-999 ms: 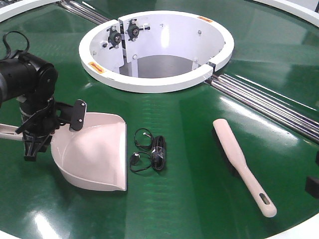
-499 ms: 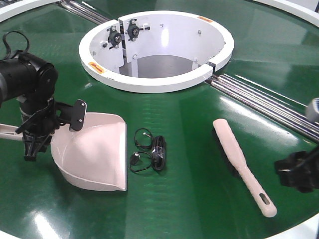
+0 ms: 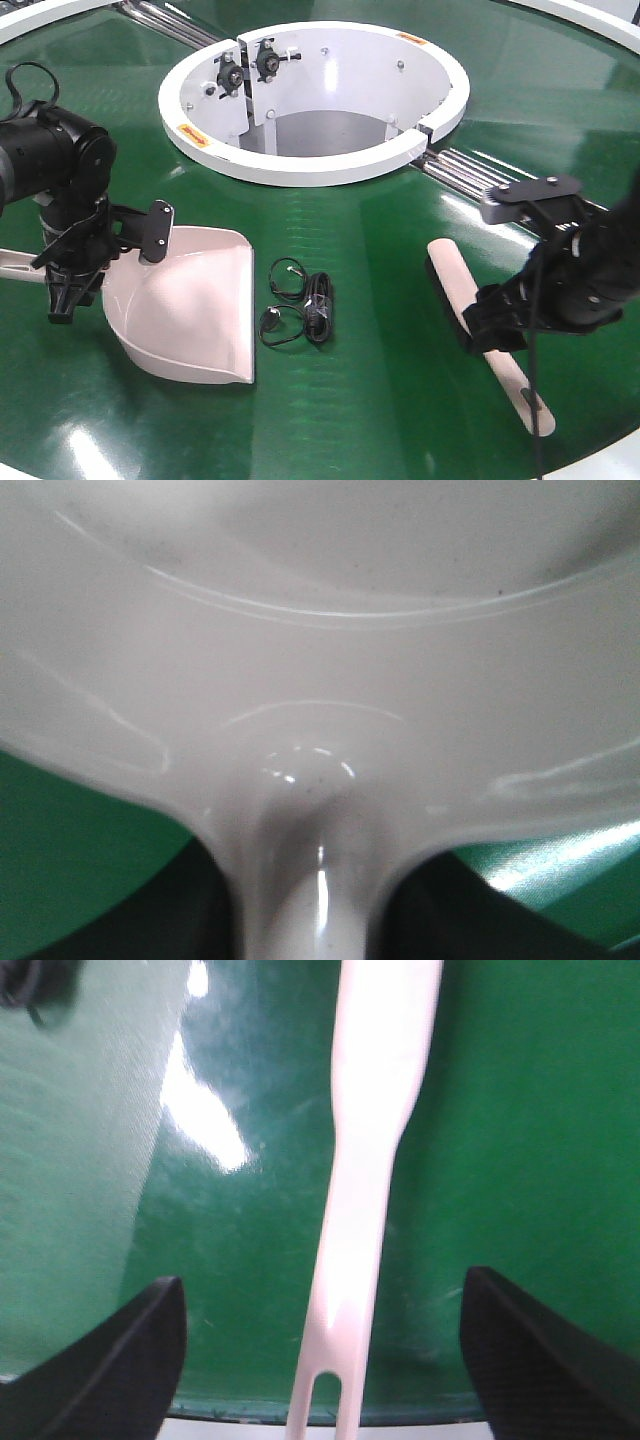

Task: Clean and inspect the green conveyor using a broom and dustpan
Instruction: 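Lower the right gripper onto the cream brush handle and grasp it, then sweep the black cable with the brush into the held dustpan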

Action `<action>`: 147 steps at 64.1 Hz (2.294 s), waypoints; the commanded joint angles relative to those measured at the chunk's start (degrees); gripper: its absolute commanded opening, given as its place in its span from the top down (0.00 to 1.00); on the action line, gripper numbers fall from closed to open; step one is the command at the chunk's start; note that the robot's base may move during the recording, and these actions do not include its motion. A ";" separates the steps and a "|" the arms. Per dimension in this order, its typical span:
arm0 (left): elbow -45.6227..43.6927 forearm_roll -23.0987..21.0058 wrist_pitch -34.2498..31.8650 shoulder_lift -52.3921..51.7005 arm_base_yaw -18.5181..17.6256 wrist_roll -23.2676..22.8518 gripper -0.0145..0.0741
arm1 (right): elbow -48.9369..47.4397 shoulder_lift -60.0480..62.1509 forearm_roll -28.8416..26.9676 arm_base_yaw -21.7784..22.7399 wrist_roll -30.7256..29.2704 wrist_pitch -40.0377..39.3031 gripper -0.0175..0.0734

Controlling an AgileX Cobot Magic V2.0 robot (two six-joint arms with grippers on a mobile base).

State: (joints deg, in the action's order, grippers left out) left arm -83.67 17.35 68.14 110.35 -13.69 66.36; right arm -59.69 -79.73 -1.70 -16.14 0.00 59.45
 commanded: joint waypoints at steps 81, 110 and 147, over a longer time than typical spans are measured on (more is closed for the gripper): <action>-1.41 0.77 2.03 -2.84 -0.41 0.29 0.84 | -20.68 -20.85 1.70 -4.39 7.07 12.38 0.82; -1.41 0.77 2.03 -2.84 -0.41 0.29 0.84 | -25.73 -29.67 -3.28 -11.02 15.43 14.57 0.81; -1.41 0.77 2.03 -2.84 -0.41 0.29 0.84 | -46.55 -43.13 -18.37 -20.84 10.37 14.57 0.81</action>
State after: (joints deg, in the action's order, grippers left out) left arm -83.67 17.47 68.35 110.35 -13.69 66.36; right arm -100.79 -124.20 -13.37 -35.15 14.28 70.36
